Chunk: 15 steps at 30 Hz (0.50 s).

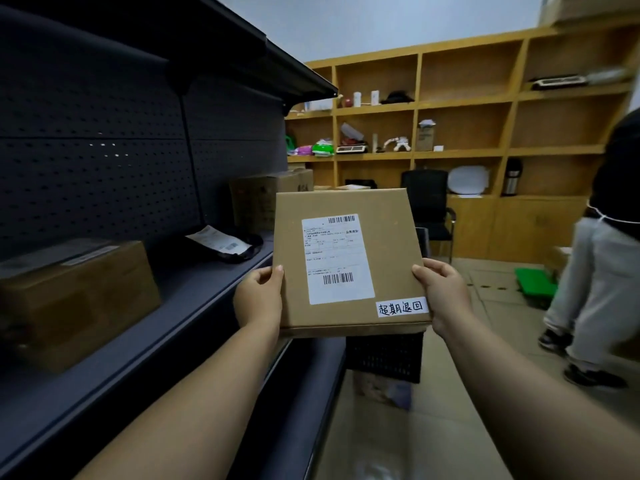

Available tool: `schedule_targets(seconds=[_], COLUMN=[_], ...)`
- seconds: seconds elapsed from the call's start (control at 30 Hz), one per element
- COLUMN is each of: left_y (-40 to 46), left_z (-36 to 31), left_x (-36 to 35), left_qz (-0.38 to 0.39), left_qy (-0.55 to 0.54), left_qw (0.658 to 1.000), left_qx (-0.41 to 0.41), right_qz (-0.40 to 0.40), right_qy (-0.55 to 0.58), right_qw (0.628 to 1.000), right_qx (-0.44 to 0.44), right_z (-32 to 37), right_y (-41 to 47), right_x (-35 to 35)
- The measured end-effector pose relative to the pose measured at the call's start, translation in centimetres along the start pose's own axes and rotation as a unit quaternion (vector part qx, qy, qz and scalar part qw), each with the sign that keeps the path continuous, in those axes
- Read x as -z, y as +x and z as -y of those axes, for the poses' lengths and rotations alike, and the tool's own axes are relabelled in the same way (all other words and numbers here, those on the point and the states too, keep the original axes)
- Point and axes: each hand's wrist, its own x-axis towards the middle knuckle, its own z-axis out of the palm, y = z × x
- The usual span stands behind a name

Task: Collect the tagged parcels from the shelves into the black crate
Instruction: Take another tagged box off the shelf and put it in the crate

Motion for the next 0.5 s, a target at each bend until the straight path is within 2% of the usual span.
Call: schedule_targets(seconds=[0.27, 0.5], left_y=[4.1, 8.8], left_z=[1.5, 2.8], left_x=[-8.8, -16.6], left_qz=[0.060, 0.076], left_qy=[0.000, 0.005], left_qw=[0.998, 0.997], left_qx=[0.007, 0.002], right_qz=[-0.070, -0.080], right_qy=[-0.011, -0.030], right_qw=[0.997, 0.996], right_qx=[-0.003, -0.012], right_z=[-1.7, -3.3], right_y=[6.7, 15.1], right_x=[1.4, 1.2])
